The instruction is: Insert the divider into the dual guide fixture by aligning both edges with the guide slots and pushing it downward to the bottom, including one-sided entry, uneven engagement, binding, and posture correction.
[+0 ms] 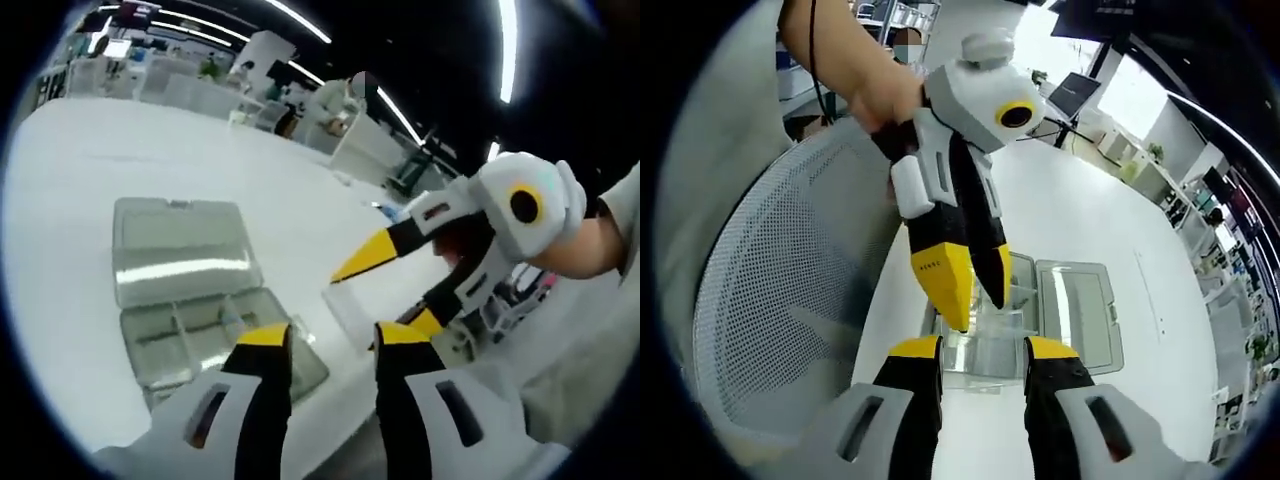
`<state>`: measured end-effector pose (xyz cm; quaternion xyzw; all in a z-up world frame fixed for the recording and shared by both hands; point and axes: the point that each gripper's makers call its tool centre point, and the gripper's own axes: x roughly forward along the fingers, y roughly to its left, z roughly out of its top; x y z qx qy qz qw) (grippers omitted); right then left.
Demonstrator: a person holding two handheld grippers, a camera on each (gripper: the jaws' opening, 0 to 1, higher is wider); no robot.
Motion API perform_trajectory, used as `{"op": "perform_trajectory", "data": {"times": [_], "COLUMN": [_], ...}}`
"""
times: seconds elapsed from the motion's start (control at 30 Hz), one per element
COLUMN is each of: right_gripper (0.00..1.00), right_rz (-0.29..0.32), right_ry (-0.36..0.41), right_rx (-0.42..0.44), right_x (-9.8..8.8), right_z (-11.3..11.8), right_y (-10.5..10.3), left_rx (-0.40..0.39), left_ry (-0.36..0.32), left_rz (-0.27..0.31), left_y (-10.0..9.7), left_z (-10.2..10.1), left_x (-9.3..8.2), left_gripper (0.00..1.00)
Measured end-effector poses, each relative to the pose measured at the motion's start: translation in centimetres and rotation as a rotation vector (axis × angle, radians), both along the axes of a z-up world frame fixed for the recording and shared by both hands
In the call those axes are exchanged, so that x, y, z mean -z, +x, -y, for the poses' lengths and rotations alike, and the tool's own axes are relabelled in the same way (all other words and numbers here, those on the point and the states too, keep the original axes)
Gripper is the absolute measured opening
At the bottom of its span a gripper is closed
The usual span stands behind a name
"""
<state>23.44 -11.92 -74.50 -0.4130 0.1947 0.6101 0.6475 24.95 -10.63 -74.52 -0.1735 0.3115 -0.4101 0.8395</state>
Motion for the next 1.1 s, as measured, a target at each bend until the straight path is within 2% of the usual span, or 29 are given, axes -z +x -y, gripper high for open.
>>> {"op": "perform_trajectory", "data": {"times": [0.47,0.7,1.1], "right_gripper": [0.27,0.27,0.27], "right_rz": [0.028,0.032,0.042], "right_ry": [0.036,0.044,0.053], "right_rx": [0.02,0.017,0.023], "right_x": [-0.6,-0.8,-1.0], "right_z": [-0.9,-1.1,-1.0], "right_y": [-0.4,-0.5,-0.3], "left_rx": [-0.044,-0.053,-0.064], "left_ry": [-0.084,-0.103,-0.141], "left_rz": [-0.064,-0.086,-0.128], "left_y": [0.0,0.1,0.1], "left_z": [-0.1,-0.1,0.1], "left_x": [-0.4,-0.4,-0.2], "left_gripper": [0.2,0.14,0.11]}}
